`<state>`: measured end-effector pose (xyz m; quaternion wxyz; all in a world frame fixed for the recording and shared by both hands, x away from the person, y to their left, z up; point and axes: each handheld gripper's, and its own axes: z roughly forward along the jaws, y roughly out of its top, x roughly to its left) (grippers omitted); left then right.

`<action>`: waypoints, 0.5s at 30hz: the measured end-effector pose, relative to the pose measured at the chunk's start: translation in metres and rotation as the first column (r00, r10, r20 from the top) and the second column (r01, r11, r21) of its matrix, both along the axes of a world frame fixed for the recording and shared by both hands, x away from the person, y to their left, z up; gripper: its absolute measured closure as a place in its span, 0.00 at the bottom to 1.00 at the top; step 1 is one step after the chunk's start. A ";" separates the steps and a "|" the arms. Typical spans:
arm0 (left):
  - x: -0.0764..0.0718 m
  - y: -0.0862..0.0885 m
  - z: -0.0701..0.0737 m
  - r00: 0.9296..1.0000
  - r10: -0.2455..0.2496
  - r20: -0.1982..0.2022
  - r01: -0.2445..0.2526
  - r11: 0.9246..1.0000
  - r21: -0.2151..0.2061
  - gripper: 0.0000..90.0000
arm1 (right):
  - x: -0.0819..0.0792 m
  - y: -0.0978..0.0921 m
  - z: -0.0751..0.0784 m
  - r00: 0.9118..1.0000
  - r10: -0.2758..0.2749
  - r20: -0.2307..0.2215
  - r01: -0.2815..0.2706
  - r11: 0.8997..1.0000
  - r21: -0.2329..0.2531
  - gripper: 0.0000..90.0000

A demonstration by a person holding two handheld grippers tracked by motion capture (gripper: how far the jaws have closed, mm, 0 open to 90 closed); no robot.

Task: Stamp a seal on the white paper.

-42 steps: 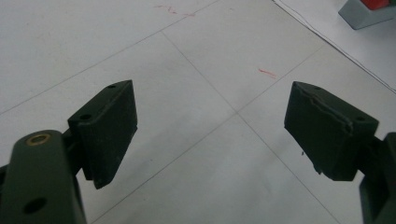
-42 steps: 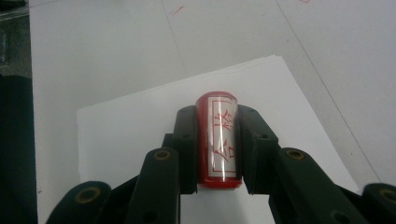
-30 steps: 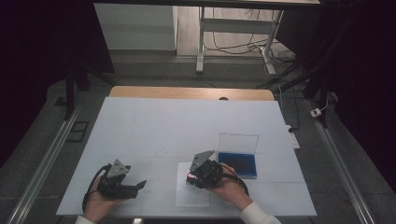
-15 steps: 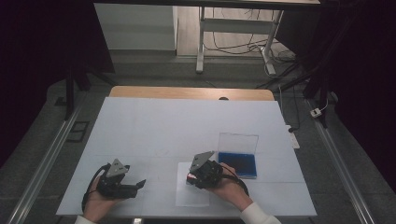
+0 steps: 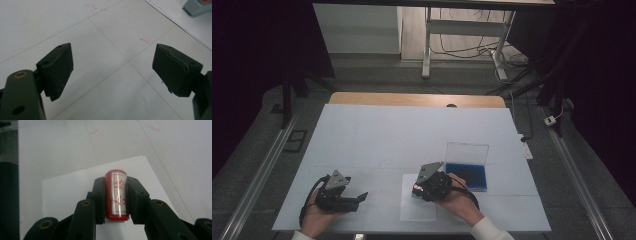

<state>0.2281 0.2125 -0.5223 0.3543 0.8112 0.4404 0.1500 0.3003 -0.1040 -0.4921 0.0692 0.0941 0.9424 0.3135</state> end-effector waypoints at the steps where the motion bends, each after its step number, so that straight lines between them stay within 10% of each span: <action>1: 0.000 0.000 0.000 1.000 0.000 -0.001 0.000 1.000 -0.001 0.20 | 0.000 -0.001 0.002 1.000 -0.002 -0.004 0.002 1.000 0.015 0.77; 15: 0.000 0.001 0.000 1.000 0.003 0.000 -0.003 1.000 0.001 0.20 | 0.002 -0.016 0.019 0.999 -0.033 -0.006 0.033 0.993 0.115 0.77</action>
